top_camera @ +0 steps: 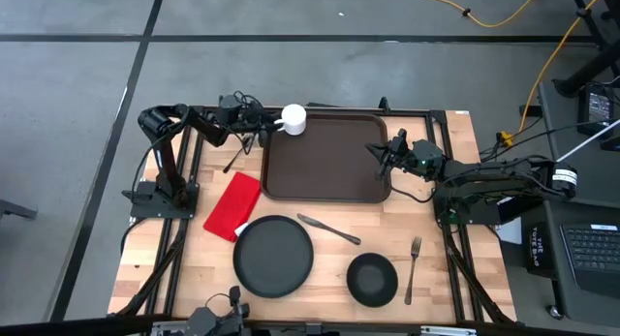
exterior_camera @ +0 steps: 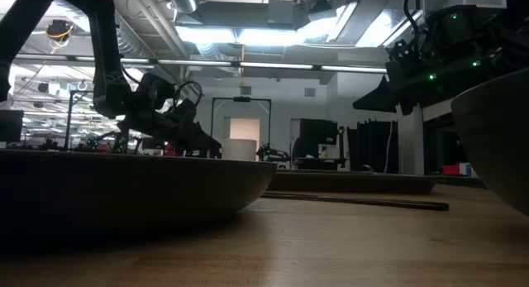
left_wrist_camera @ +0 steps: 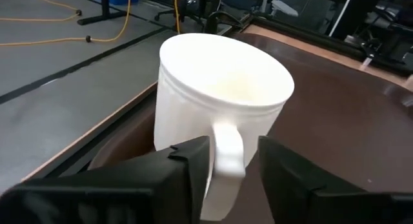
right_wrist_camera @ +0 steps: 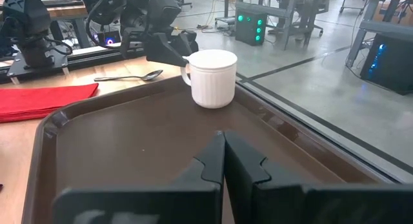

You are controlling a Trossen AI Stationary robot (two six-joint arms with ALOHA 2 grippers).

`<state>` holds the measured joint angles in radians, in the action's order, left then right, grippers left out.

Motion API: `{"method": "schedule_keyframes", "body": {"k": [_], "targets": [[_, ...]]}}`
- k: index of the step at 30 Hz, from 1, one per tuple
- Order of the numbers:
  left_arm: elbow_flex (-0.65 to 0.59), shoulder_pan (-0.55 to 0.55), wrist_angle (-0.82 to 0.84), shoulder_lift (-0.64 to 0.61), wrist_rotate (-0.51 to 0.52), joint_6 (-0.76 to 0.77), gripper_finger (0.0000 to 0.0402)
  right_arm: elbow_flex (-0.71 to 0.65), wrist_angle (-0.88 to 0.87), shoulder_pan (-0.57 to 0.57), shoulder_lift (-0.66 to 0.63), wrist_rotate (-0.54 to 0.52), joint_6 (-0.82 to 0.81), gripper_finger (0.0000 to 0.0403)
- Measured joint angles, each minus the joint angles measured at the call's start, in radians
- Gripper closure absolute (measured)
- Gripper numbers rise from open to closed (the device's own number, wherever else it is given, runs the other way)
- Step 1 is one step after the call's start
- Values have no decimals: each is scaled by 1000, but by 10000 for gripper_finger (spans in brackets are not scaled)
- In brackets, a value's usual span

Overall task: Set up tray
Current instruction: Put the white mug on the brown serving tray, then put the black plate on the brown serving tray

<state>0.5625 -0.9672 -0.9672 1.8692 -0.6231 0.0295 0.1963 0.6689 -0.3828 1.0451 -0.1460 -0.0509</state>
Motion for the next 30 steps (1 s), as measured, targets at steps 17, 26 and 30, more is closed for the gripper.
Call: {"method": "schedule_keyframes", "body": {"k": [17, 26, 30], "targets": [[0, -12, 1, -105, 5, 10, 219, 0, 0, 0, 0, 0, 0, 392], [0, -17, 153, -366, -63, -62, 219, 0, 0, 0, 0, 0, 3, 392], [0, -9, 262, -534, -144, -77, 219, 0, 0, 0, 0, 0, 3, 392]]}}
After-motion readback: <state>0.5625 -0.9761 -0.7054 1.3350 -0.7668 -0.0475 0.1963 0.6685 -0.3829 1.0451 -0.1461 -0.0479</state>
